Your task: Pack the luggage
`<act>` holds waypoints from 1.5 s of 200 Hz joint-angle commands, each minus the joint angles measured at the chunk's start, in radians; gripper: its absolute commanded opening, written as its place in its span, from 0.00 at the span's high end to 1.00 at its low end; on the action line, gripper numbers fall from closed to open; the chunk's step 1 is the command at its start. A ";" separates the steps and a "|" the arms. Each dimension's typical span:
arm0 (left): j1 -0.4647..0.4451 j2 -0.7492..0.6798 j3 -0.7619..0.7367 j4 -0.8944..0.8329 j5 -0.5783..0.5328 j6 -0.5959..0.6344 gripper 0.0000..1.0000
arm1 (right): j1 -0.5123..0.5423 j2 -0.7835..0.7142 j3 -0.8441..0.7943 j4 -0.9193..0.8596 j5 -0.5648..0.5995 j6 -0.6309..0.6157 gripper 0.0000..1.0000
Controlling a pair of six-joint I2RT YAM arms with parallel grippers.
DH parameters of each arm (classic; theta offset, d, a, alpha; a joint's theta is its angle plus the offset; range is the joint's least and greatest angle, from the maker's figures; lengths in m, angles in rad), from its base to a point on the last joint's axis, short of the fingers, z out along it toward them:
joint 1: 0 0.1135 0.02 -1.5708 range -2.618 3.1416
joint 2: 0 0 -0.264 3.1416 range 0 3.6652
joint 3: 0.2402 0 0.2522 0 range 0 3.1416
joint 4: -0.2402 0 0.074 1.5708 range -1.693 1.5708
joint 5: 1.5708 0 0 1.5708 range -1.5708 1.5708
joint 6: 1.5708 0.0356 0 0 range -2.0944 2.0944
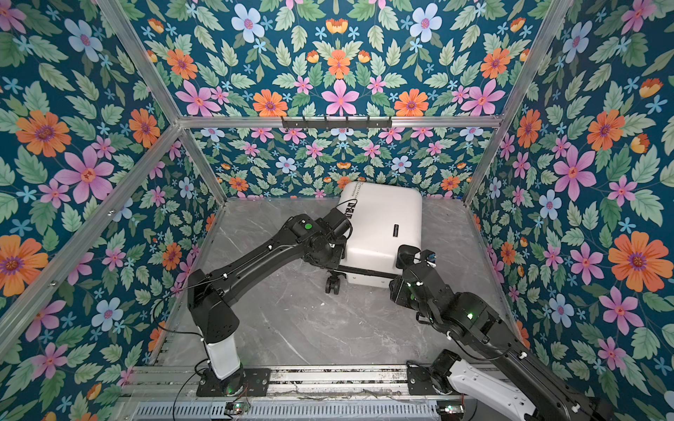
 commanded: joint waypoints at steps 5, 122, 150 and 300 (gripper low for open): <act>-0.001 0.014 0.076 0.021 -0.017 -0.015 1.00 | 0.002 0.026 -0.034 0.121 -0.077 -0.041 0.48; 0.005 0.030 0.358 0.053 0.076 -0.299 1.00 | 0.259 0.199 -0.237 0.762 0.256 -0.063 0.44; 0.007 -0.019 0.302 0.060 0.044 -0.318 1.00 | 0.132 0.226 -0.224 0.687 0.140 -0.026 0.44; -0.045 -0.228 0.007 0.330 0.013 -0.546 1.00 | -0.138 0.426 -0.006 0.689 -0.303 -0.240 0.36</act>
